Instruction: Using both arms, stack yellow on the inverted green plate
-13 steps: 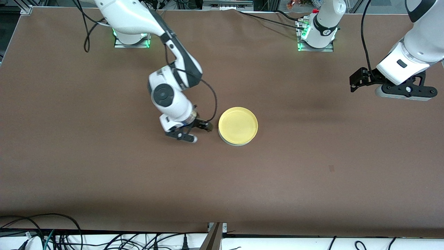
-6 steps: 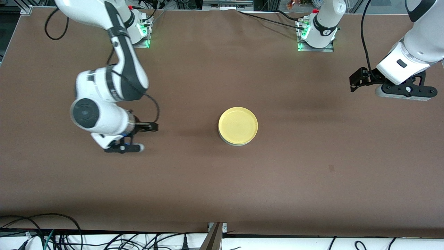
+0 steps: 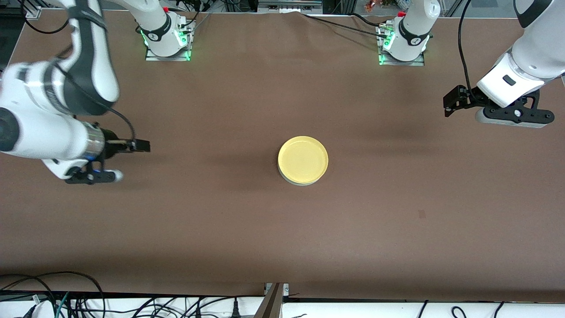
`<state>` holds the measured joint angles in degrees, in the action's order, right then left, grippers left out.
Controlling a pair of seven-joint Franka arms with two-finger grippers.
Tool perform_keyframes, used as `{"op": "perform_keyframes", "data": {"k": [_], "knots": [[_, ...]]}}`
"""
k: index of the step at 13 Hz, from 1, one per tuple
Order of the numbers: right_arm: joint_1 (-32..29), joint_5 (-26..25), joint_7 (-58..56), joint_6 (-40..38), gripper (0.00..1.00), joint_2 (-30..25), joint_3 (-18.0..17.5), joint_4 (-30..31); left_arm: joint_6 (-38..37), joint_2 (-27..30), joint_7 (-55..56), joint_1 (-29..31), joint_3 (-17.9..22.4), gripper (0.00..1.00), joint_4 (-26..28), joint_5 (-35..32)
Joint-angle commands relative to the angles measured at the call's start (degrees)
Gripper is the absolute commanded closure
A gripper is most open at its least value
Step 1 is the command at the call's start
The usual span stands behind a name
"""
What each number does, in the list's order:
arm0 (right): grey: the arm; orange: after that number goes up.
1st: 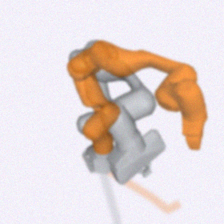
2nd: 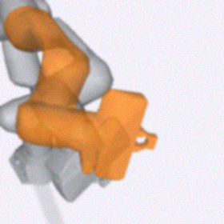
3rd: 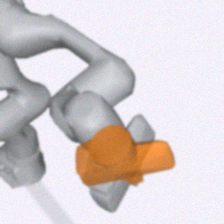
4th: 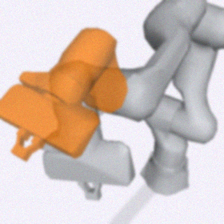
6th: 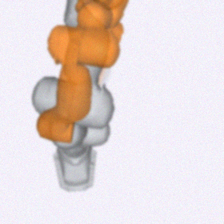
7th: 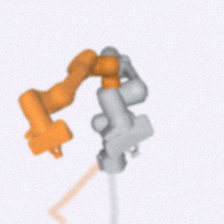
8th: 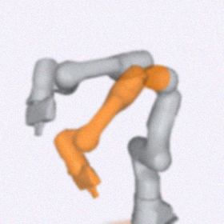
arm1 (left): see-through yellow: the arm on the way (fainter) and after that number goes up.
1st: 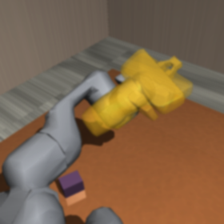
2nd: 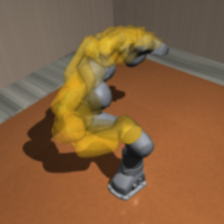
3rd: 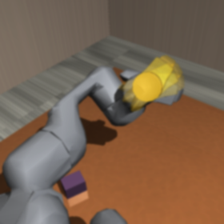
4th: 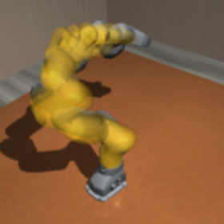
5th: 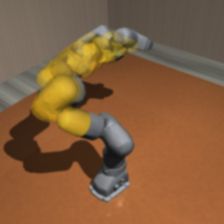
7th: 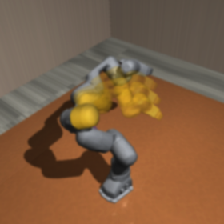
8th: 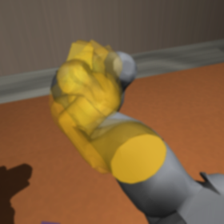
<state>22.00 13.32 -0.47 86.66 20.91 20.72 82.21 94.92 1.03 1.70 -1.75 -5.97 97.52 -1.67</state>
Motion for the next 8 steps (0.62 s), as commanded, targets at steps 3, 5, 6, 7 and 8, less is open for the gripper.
{"op": "perform_keyframes", "data": {"k": [3,5,6,7,8], "knots": [[-15.0,-9.3,-0.9,-4.0,0.00,-13.7,-13.1,4.2,-1.3,-0.6,-0.7,0.0,-0.2,0.00,-1.7,-0.5],[-16.5,-12.7,-1.0,-5.0,0.00,-17.8,-13.1,4.5,-1.3,-0.6,-0.8,0.0,-0.2,0.00,-1.7,-0.5],[-16.6,-12.7,-0.9,-6.4,0.00,-19.5,-13.1,4.5,-1.3,-0.6,-0.8,0.0,-0.2,0.00,-1.7,-0.5],[-16.8,-13.4,-1.0,-6.8,0.00,-20.3,-13.1,4.5,-1.3,-0.6,-0.8,0.0,-0.2,0.00,-1.7,-0.5],[-16.8,-13.7,-1.0,-7.2,0.00,-21.3,-13.4,4.4,-1.3,-0.6,-0.8,0.0,-0.2,0.00,-1.7,-0.5]]}}
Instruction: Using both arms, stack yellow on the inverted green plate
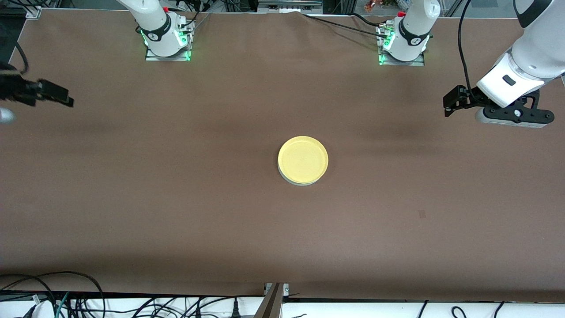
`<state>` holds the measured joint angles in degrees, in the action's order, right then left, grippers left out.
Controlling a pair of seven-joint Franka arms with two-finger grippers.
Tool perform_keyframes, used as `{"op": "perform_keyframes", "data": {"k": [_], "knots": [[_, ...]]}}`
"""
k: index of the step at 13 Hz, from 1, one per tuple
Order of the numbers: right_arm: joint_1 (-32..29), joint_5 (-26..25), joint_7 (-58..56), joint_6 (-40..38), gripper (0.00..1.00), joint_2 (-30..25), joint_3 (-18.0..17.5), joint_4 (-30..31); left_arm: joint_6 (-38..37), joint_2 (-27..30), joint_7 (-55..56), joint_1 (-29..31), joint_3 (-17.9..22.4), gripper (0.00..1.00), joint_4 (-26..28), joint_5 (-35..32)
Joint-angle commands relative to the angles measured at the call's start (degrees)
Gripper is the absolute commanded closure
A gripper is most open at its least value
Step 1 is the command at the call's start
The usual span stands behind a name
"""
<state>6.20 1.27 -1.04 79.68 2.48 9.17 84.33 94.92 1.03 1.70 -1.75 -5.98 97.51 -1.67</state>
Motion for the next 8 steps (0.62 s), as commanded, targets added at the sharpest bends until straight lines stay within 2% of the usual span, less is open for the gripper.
{"op": "perform_keyframes", "data": {"k": [1,8], "knots": [[-1.0,-1.5,-0.3,-0.7,0.00,-3.4,-2.0,2.3,-1.3,-0.6,-0.8,0.0,-0.2,0.00,-1.7,-0.5],[-1.0,-1.7,-0.5,-3.7,0.00,0.0,-1.4,-1.7,-1.3,-0.7,-0.9,0.2,-0.2,0.00,-1.7,-0.5]]}}
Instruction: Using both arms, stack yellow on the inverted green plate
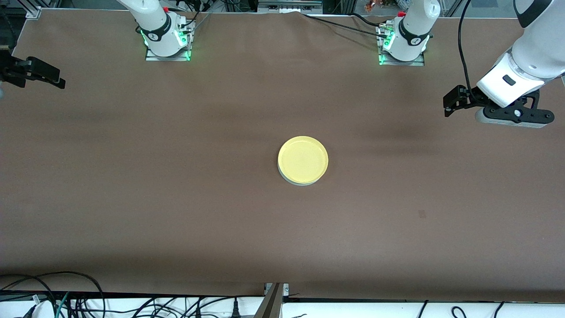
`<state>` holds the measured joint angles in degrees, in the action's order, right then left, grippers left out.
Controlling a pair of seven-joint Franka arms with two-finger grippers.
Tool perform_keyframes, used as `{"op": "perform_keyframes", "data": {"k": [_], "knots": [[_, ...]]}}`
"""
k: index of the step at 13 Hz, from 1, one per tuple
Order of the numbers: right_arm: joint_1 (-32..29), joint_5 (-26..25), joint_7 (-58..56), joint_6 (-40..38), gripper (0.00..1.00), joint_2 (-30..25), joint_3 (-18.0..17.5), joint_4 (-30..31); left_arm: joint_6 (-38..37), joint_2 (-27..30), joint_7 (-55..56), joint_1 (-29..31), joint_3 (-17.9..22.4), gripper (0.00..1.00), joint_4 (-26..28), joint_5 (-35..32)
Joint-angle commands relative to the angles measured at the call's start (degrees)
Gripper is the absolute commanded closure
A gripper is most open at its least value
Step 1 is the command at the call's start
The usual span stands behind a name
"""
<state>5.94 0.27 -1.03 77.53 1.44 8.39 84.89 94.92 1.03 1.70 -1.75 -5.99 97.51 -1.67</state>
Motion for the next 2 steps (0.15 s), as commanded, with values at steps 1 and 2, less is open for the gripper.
{"op": "perform_keyframes", "data": {"k": [1,2], "knots": [[-0.8,-0.8,-0.5,-1.4,0.00,0.9,-0.7,-2.3,-1.3,-0.6,-0.9,0.2,-0.1,0.00,-1.7,-0.5],[-0.8,-0.8,-0.5,-1.5,0.00,0.9,-0.6,-2.3,-1.3,-0.6,-0.9,0.2,-0.2,0.00,-1.7,-0.5]]}}
